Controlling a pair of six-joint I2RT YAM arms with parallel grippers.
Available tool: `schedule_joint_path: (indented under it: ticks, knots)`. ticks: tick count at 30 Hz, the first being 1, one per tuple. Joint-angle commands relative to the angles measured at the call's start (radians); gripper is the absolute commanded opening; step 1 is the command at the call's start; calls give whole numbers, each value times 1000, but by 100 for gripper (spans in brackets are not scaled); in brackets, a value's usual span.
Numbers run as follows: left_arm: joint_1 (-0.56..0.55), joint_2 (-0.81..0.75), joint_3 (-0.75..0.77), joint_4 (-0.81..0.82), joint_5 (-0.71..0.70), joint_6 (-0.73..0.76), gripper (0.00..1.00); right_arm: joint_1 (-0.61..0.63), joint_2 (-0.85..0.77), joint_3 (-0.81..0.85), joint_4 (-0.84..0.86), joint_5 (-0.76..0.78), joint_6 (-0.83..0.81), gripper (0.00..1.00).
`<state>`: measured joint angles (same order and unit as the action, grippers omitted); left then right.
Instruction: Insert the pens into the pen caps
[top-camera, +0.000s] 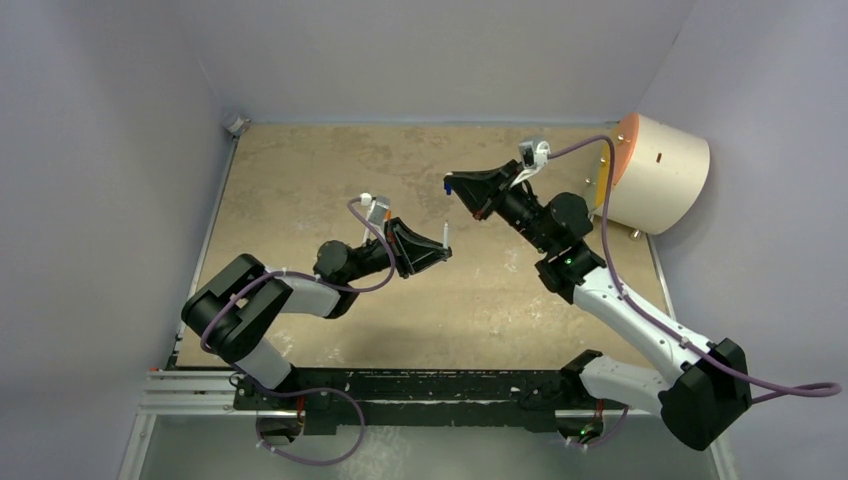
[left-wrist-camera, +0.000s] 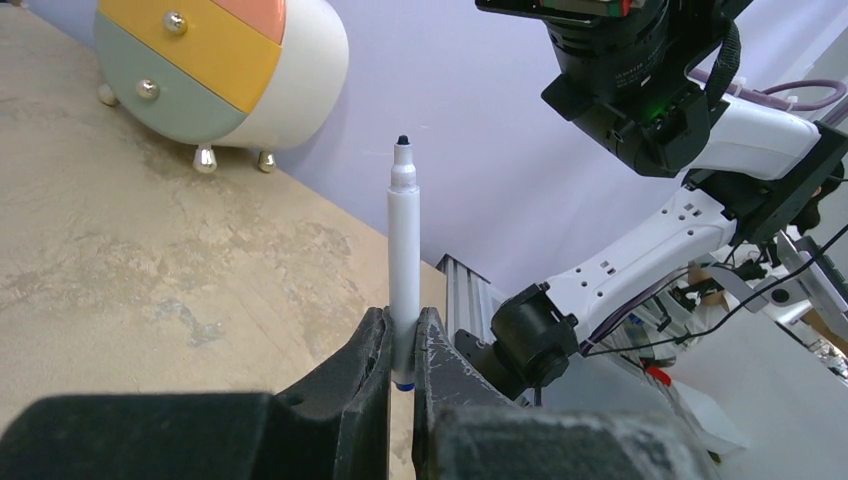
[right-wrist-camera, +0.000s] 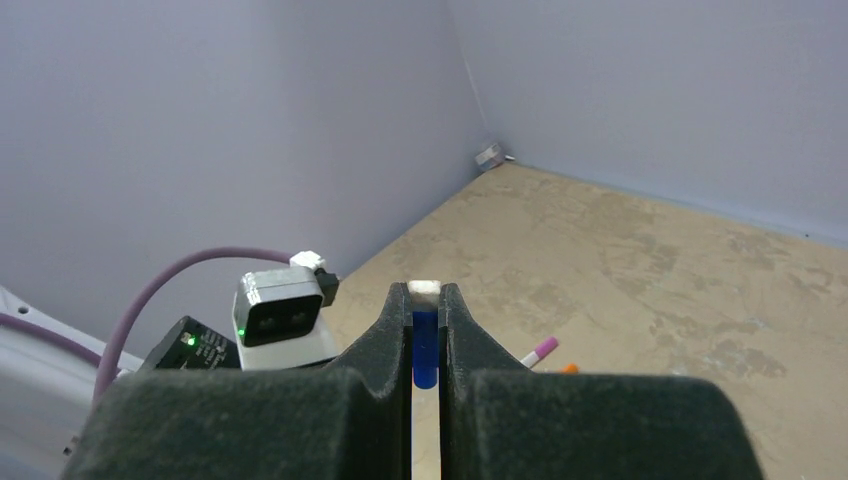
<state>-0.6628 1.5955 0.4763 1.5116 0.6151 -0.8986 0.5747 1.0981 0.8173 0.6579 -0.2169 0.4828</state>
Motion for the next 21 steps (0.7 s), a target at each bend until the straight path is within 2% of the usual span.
schedule_joint_path:
  ticks: [1,21]
  knots:
    - [-4,-26,15,210,-26,3,0,-4,-32,-10,67,-79,-17,0]
    - [-6,-3,52,209,-17,12,0,-4,-47,-84,39,-119,2,0]
